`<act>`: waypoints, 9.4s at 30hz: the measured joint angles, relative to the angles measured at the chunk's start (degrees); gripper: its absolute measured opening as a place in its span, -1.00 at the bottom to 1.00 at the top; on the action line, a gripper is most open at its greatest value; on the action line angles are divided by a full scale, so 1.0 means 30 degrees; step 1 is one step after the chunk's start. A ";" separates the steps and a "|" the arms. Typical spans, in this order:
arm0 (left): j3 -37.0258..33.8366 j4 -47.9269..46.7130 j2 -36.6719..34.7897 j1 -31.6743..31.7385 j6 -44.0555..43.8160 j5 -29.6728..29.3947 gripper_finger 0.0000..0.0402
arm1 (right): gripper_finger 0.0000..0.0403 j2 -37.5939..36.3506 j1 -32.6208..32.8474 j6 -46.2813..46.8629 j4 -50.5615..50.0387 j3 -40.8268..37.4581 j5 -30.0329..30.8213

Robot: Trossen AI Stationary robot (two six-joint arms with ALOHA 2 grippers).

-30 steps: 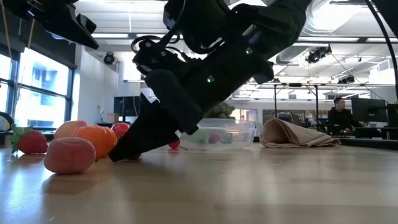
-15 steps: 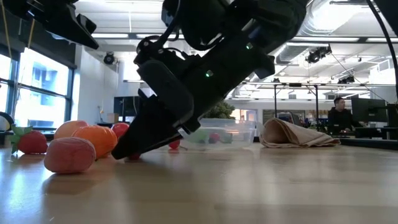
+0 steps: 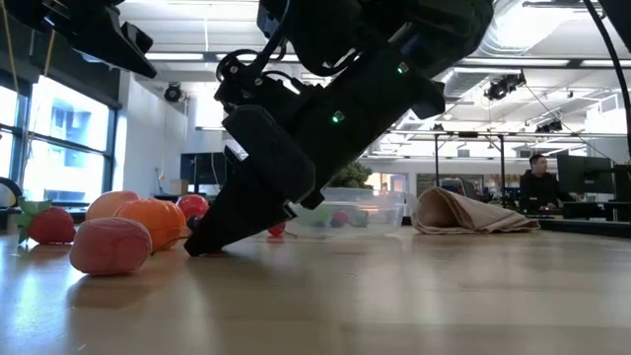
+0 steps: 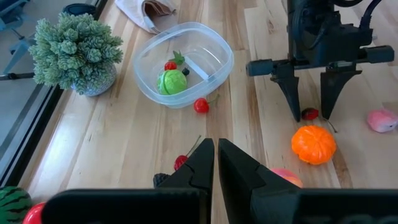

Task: Pick and placing Produce into tupperware
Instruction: Put the bottom red cherry into the container, then put the bottom apricot into the container

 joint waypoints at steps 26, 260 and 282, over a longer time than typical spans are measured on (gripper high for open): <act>0.0000 0.0000 0.0000 0.0000 -0.0005 0.0003 -0.93 | -0.33 0.0015 -0.0022 0.0291 -0.4108 0.2025 -0.0600; 0.0007 -0.0012 0.0007 0.0000 0.0002 0.0002 -0.93 | 0.09 0.0554 0.2067 -0.2206 0.6147 -0.0124 -0.1583; 0.0007 -0.0044 0.0000 0.0004 0.0002 0.0000 -0.93 | 0.09 0.2171 0.1982 -0.2242 0.3464 0.2535 -0.1134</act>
